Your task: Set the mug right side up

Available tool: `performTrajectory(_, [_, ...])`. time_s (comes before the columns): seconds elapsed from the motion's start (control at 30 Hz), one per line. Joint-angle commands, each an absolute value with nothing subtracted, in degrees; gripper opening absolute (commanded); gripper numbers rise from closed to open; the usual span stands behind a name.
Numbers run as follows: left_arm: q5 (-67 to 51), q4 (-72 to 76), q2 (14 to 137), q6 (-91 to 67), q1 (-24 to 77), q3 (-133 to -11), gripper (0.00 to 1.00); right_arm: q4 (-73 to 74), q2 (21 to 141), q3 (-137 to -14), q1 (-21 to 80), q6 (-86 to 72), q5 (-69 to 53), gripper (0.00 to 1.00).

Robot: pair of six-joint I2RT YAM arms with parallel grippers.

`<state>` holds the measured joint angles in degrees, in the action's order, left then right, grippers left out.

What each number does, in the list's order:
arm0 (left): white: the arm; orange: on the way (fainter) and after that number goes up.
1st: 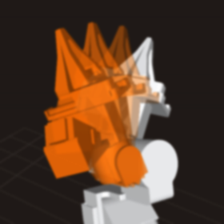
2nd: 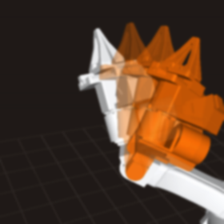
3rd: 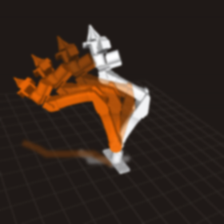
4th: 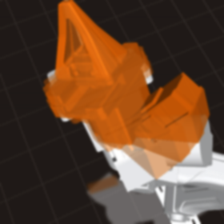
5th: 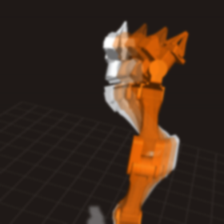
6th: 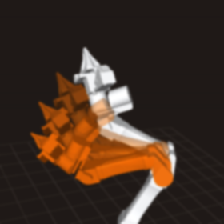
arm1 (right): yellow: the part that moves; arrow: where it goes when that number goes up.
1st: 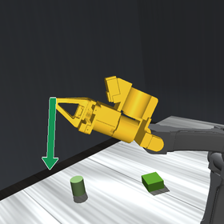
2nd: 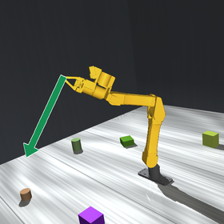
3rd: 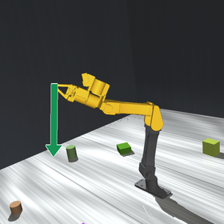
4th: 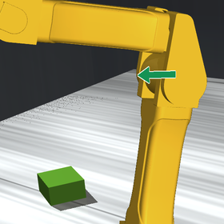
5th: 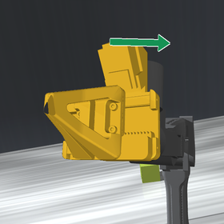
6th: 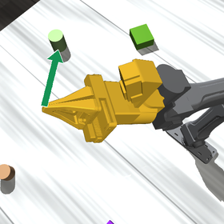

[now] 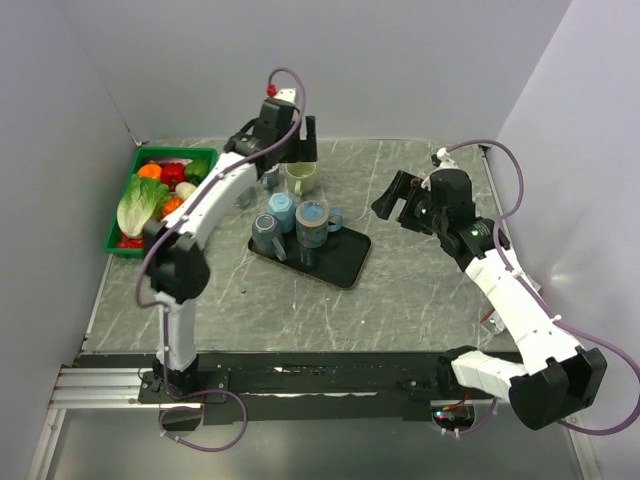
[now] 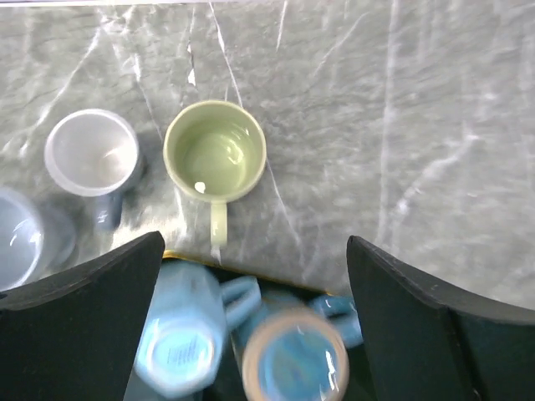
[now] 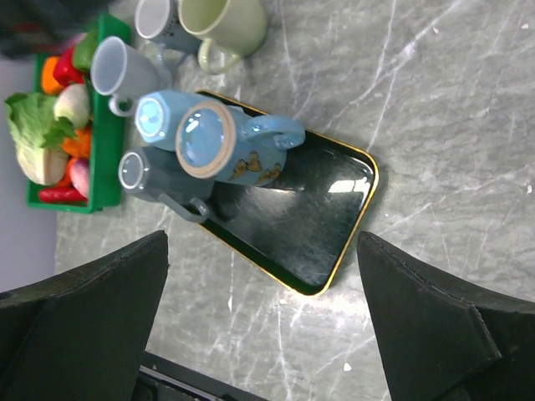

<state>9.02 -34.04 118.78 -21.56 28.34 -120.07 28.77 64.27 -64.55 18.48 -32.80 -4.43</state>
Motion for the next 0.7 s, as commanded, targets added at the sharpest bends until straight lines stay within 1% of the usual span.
performTrajectory(0.0, [10.3,-37.1,107.5,-25.1,28.6,-110.8,0.96,27.2,64.5,-63.8,18.1,-30.9,-4.4,1.0])
performTrajectory(0.13, [12.0,-38.8,96.1,-32.8,28.8,-99.3,0.96,27.9,65.5,-64.5,18.2,-30.4,-4.7,1.0])
performTrajectory(0.17, [11.5,-38.5,94.2,-34.0,29.1,-94.4,0.96,27.6,65.9,-64.5,18.2,-30.5,-4.9,1.0])
performTrajectory(0.23, [10.7,-38.1,89.5,-37.7,29.4,-90.2,0.96,27.2,66.5,-64.5,18.1,-31.1,-6.1,1.0])
performTrajectory(0.27, [10.2,-37.6,88.3,-38.7,29.9,-86.8,0.96,26.9,66.9,-64.4,18.2,-31.3,-6.5,1.0])
performTrajectory(0.33, [10.0,-37.1,86.1,-41.6,30.6,-83.9,0.96,26.7,67.3,-64.6,18.1,-31.9,-7.0,1.0])
performTrajectory(0.37, [10.0,-36.7,85.8,-42.4,31.0,-81.7,0.96,26.8,67.8,-64.6,18.0,-32.0,-7.6,0.99])
performTrajectory(0.6, [13.3,-36.6,87.4,-51.1,33.3,-77.3,0.99,27.0,67.6,-63.8,18.1,-32.9,-7.6,1.0])
performTrajectory(0.67, [14.8,-35.9,88.9,-54.0,33.3,-75.9,0.96,27.3,67.3,-63.5,18.2,-33.0,-7.4,1.0])
